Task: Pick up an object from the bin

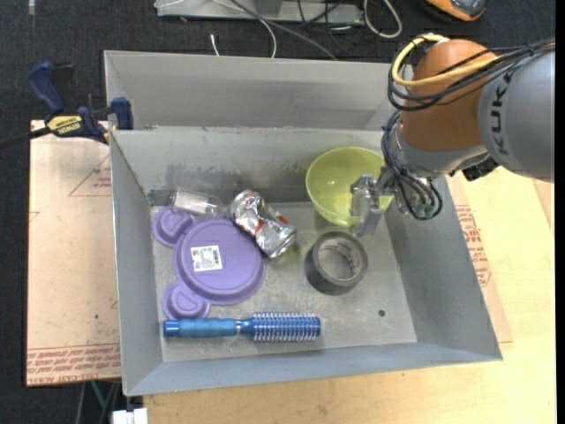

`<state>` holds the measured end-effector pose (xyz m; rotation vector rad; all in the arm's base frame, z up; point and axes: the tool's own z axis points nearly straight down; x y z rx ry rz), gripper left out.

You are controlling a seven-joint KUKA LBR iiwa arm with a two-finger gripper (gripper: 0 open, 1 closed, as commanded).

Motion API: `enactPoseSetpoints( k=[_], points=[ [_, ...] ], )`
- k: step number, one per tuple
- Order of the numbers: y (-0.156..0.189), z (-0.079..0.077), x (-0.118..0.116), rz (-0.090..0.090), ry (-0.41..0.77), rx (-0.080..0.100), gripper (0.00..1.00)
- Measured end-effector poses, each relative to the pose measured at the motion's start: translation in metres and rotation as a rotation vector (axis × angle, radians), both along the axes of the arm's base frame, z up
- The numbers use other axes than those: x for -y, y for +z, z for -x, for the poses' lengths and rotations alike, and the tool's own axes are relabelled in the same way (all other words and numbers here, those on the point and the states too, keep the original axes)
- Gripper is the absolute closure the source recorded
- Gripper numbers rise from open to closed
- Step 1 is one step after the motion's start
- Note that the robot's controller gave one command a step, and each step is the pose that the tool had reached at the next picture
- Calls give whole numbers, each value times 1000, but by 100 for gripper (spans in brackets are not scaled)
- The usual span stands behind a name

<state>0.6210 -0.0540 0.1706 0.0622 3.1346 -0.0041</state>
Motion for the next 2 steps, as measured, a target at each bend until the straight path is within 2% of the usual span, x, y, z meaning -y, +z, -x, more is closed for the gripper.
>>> enactPoseSetpoints(
  k=[1,2],
  points=[
    [2,-33,3,3,-16,10,100],
    [-32,11,-32,-2,15,-1,100]
  ],
)
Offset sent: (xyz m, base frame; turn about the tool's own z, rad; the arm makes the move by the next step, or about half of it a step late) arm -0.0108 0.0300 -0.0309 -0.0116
